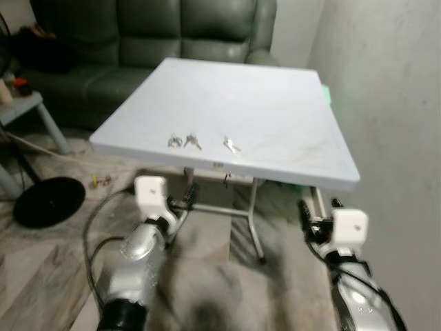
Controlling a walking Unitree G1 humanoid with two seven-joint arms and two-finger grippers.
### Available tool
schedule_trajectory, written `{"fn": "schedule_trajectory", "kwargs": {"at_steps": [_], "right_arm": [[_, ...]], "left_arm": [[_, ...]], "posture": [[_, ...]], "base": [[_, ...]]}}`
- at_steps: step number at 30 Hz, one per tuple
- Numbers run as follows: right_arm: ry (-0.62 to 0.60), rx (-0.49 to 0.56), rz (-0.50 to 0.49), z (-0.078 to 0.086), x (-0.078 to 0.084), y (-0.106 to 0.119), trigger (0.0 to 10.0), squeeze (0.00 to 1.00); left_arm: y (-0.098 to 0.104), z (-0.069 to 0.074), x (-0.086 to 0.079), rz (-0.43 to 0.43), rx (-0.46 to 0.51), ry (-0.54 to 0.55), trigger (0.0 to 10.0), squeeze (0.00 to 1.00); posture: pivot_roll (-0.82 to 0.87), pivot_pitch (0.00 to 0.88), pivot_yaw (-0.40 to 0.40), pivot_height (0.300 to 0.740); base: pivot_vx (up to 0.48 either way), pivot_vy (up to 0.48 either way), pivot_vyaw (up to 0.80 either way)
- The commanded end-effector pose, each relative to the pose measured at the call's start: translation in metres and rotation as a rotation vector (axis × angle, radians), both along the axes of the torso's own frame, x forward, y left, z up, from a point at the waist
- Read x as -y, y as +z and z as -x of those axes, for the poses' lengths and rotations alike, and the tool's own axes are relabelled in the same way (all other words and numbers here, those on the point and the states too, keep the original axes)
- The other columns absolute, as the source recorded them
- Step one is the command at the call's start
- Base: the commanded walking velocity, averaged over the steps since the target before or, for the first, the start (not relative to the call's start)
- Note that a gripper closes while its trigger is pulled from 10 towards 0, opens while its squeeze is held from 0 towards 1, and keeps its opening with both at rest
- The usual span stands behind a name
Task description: Hang keys on a hook
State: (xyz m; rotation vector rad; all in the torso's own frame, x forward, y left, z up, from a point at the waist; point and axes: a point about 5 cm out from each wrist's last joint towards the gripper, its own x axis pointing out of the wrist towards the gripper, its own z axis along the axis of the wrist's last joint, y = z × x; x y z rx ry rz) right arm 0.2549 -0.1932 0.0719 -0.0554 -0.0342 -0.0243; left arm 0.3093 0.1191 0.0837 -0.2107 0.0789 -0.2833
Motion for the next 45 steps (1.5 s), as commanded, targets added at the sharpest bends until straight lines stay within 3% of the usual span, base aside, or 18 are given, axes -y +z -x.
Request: {"fn": "schedule_trajectory", "kwargs": {"at_steps": [1, 45], "right_arm": [[0.015, 0.016, -0.009, -0.0025, -0.0050, 0.0042, 10.0, 0.00], [0.003, 0.011, -0.016, 0.0008, -0.0026, 0.0069, 10.0, 0.00]], "left_arm": [[0.0017, -0.0018, -0.0076, -0.008, 0.000, 0.025, 10.0, 0.00], [-0.0004, -0.0022, -0.0071, 0.020, -0.025, 0.046, 10.0, 0.00]], "posture": [[0.02, 0.000, -0.038, 0.740], [0.01, 0.000, -0.045, 0.740]], "base": [[0.000, 0.352, 0.00], [0.000, 0.414, 0.00]]}}
